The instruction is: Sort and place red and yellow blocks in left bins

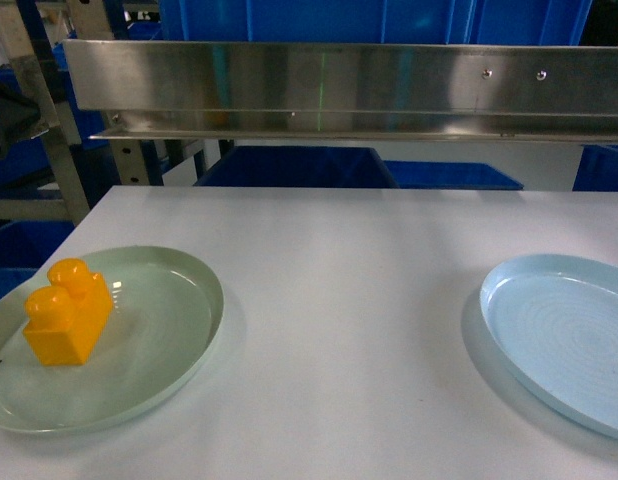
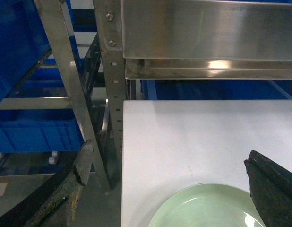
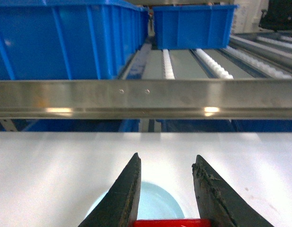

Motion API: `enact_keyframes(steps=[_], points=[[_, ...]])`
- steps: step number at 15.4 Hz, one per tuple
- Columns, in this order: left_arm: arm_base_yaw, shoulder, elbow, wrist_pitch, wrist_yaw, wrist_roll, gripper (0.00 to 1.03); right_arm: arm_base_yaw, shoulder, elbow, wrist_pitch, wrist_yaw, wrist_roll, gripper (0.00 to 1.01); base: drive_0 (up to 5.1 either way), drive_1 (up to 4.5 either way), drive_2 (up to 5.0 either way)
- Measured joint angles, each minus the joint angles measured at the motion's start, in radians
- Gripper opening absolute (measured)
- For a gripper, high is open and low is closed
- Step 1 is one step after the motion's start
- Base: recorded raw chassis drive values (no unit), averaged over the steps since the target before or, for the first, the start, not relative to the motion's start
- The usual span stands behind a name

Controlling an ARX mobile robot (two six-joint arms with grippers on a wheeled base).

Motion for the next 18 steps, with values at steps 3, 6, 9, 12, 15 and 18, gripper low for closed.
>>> enact_keyframes(steps=[3, 6, 9, 12, 15, 18], points=[[0.0, 0.0, 0.0, 0.001, 0.0, 0.0, 0.98, -0.029, -0.029, -0.032, -0.028, 0.017, -0.009, 0.28, 0.0, 0.0, 0.0], [0.0, 0.0, 0.0, 0.0, 0.0, 0.0, 0.98, 0.006, -0.028, -0.043, -0.051, 0.016, -0.028, 0.28, 0.0, 0.0, 0.0], [0.0, 0.0, 0.0, 0.0, 0.0, 0.0, 0.98, 0.019, -0.026, -0.048, -0.058, 0.014, -0.06, 0.28, 0.0, 0.0, 0.0], [0.0, 0.0, 0.0, 0.0, 0.0, 0.0, 0.98, 0.034, -0.019, -0.048, -0.093, -0.014, -0.081, 0.28, 0.0, 0.0, 0.0], [0.0, 0.0, 0.0, 0.0, 0.0, 0.0, 0.98, 0.044, -0.016, -0.048, -0.108, -0.018, -0.093, 0.28, 0.0, 0.0, 0.0], [-0.021, 0.072, 0.202, -0.299, -0.017, -0.06, 0.98, 0.044, -0.016, -0.048, -0.108, -0.018, -0.096, 0.28, 0.0, 0.0, 0.0]])
